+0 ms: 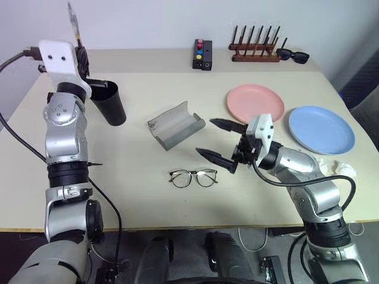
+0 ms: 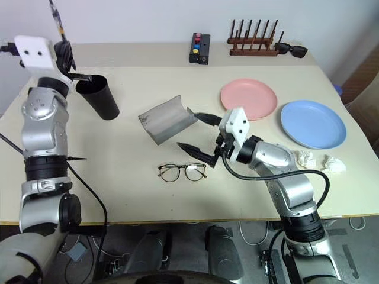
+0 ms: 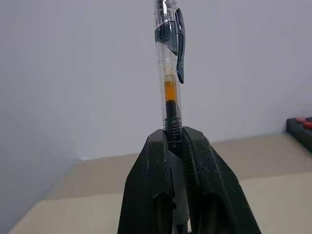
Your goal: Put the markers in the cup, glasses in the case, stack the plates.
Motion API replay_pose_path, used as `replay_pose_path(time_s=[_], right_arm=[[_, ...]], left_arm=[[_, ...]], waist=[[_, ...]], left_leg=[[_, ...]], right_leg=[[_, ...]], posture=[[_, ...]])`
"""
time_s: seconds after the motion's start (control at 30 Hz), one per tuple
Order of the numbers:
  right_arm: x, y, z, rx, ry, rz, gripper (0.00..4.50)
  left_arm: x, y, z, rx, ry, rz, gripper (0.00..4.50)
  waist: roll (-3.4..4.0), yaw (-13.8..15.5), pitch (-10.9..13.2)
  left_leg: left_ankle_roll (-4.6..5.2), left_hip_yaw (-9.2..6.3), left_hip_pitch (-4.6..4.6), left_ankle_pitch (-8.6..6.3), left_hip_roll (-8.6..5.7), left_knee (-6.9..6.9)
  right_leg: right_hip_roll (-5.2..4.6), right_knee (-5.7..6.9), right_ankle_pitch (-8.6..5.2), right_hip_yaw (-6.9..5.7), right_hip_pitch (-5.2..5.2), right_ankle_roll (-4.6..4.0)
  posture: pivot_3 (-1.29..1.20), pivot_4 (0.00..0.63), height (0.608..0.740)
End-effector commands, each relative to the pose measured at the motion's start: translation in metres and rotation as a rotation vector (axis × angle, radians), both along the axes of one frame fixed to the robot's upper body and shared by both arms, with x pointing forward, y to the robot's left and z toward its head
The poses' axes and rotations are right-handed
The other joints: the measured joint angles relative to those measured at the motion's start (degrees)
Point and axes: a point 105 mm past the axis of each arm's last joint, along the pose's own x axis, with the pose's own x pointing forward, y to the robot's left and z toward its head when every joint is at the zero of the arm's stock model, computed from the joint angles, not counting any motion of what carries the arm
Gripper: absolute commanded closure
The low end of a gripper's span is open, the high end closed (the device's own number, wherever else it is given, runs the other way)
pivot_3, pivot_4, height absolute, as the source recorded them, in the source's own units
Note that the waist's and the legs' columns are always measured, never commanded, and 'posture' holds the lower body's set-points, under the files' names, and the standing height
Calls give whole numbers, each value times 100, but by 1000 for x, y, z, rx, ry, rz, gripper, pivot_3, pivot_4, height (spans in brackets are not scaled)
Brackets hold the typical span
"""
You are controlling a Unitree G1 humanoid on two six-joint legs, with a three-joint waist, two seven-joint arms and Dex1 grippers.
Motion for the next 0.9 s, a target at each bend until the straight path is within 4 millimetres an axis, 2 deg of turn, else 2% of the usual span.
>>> replay_pose_path(time_s=[0.03, 0.13, 0.53, 0.77, 0.9], right_arm=[[-8, 5, 26, 81, -53, 30, 0], [-12, 10, 36, 121, -55, 51, 0], [-15, 21, 45, 164, -60, 76, 0], [-15, 22, 65, 285, -52, 84, 0], [-15, 24, 67, 290, -51, 86, 0]], left_arm=[[-7, 7, 8, -21, -69, 16, 4471], [-6, 7, 1, -32, -72, 11, 4471], [-1, 3, -33, -14, -11, 4, 4471], [2, 1, -40, -12, 2, -2, 4471], [3, 1, -43, -9, 11, -2, 4471]], waist=[[0, -12, 0], [0, -18, 0], [0, -23, 0], [0, -25, 0], [0, -26, 0]], left_leg=[[0, 1, 0, 0, 0, 0], [0, 1, 0, 0, 0, -1], [0, 1, 0, 0, 0, -1], [0, 1, 0, 0, 0, -2], [0, 1, 0, 0, 0, -2]], right_leg=[[0, -1, 0, 0, 0, 0], [0, 0, 0, 0, 0, 0], [1, 0, 0, 0, 0, 0], [1, 0, 0, 0, 0, 0], [1, 0, 0, 0, 0, 0]], posture=[[0, 150, 735], [0, 150, 735], [0, 150, 735], [0, 150, 735], [0, 150, 735]])
